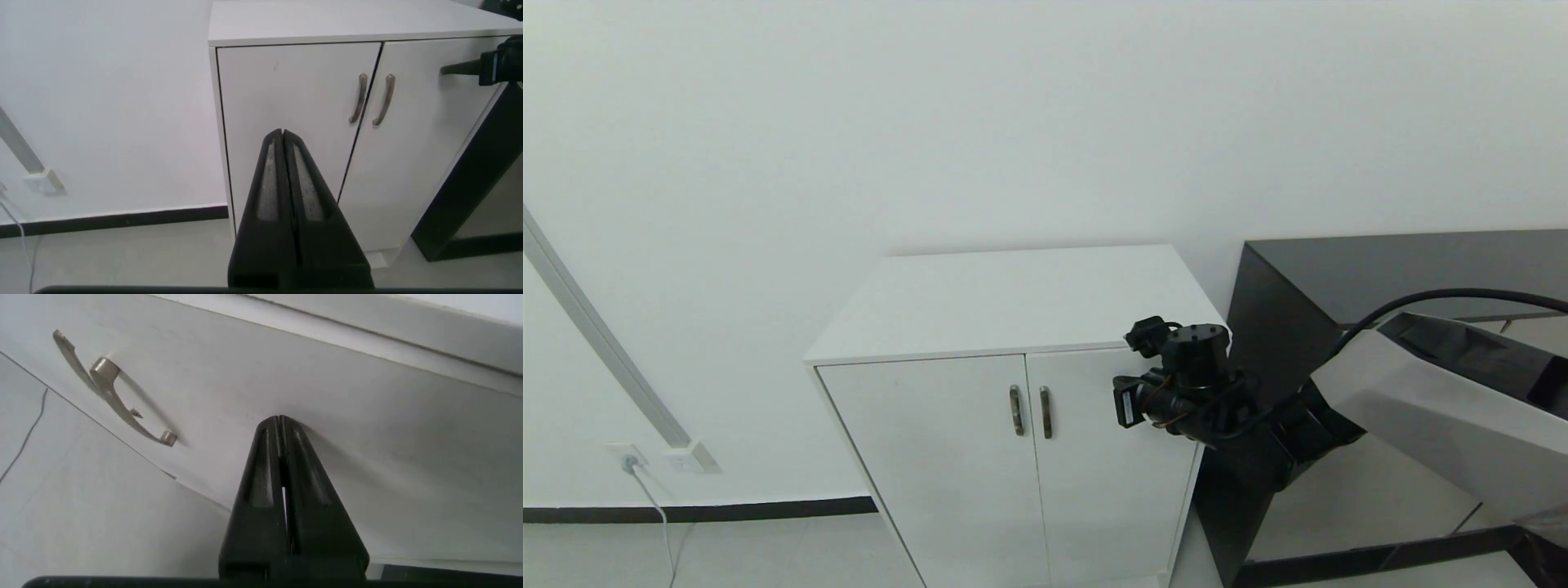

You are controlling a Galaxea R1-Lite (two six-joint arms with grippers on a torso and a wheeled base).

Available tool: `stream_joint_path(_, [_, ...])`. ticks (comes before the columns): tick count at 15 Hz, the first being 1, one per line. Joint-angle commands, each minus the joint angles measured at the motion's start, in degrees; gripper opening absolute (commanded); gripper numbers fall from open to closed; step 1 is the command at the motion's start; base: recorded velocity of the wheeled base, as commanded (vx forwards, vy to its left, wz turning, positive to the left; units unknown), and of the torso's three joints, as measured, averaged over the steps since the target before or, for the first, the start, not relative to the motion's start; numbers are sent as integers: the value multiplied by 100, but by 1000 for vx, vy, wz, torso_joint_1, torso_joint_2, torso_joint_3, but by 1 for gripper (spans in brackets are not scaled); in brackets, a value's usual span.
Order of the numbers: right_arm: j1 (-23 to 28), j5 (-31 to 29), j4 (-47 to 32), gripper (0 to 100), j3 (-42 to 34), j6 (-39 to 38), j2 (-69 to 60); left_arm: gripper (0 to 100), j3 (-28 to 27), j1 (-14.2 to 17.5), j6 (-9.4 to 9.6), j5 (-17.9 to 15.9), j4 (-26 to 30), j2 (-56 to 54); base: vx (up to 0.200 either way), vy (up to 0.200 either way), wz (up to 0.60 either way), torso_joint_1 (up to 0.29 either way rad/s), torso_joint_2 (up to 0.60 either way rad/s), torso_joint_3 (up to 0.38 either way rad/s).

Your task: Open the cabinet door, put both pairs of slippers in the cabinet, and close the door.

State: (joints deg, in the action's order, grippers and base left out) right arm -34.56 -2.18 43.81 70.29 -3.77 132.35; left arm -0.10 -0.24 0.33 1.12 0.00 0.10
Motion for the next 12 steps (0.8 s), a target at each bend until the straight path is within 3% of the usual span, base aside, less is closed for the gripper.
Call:
stream_joint_path(1, [28, -2, -31, 0, 108, -1, 63, 0, 1, -2, 2, 2, 0, -1, 0, 0, 0, 0, 0, 0])
stream_joint_path(9, [37, -2, -57, 0, 116, -1, 27, 0, 10, -2, 2, 11, 0, -1, 0, 0, 0, 0, 0, 0])
stream_joint_path(12, [-24, -37, 84, 0, -481, -10, -412, 0, 1, -2, -59, 2, 0, -1, 0, 0, 0, 0, 0, 0])
